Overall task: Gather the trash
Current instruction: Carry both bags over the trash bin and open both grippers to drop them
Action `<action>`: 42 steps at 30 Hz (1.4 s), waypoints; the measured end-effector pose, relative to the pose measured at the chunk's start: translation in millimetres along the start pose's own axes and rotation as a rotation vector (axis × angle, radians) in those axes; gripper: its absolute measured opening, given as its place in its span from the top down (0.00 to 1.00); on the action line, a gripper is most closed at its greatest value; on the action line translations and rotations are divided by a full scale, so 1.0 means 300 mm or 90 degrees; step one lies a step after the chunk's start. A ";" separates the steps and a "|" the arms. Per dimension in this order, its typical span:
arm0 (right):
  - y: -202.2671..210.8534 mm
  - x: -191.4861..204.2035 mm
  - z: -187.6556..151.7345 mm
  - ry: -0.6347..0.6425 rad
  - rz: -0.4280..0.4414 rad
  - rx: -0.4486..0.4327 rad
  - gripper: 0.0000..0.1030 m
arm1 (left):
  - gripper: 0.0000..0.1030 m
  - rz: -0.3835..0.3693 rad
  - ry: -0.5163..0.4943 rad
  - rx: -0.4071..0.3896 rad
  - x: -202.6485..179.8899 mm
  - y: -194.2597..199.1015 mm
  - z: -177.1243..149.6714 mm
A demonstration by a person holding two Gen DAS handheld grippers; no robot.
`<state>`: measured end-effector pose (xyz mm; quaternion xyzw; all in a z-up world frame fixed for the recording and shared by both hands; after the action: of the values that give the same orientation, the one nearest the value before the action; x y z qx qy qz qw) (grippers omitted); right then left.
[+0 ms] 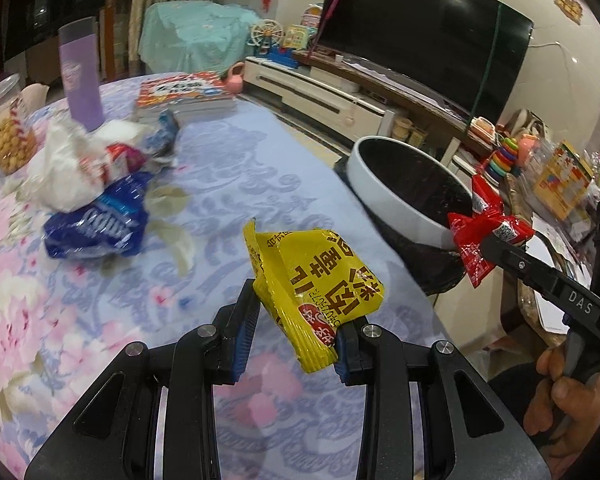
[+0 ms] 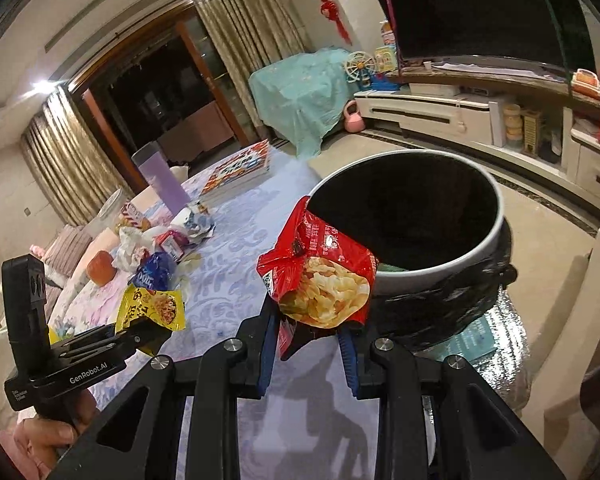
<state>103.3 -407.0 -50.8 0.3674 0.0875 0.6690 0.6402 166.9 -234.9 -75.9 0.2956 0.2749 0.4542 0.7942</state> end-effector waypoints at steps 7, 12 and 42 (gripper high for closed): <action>0.021 -0.061 0.034 -0.014 -0.012 -0.008 0.73 | 0.70 -0.017 -0.025 0.004 -0.079 -0.044 0.055; 0.022 -0.093 0.056 -0.020 -0.020 -0.010 0.73 | 0.70 -0.028 -0.044 0.004 -0.130 -0.071 0.095; -0.064 -0.267 0.254 -0.026 -0.033 0.020 0.70 | 0.68 -0.055 -0.145 0.027 -0.375 -0.293 0.324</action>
<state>157.2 -504.6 -38.1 0.3888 0.0946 0.6429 0.6532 235.6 -392.2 -54.7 0.3500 0.2049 0.3771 0.8326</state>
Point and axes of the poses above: each gripper's, at about its wrist camera, not at the fingertips, and y roughly against the way its jaws point, x to its left, z to its top, the point moved 6 cm from there along -y, roughly the way its jaws point, and after that the axes turned 1 degree about -y, right-handed, at the moved point
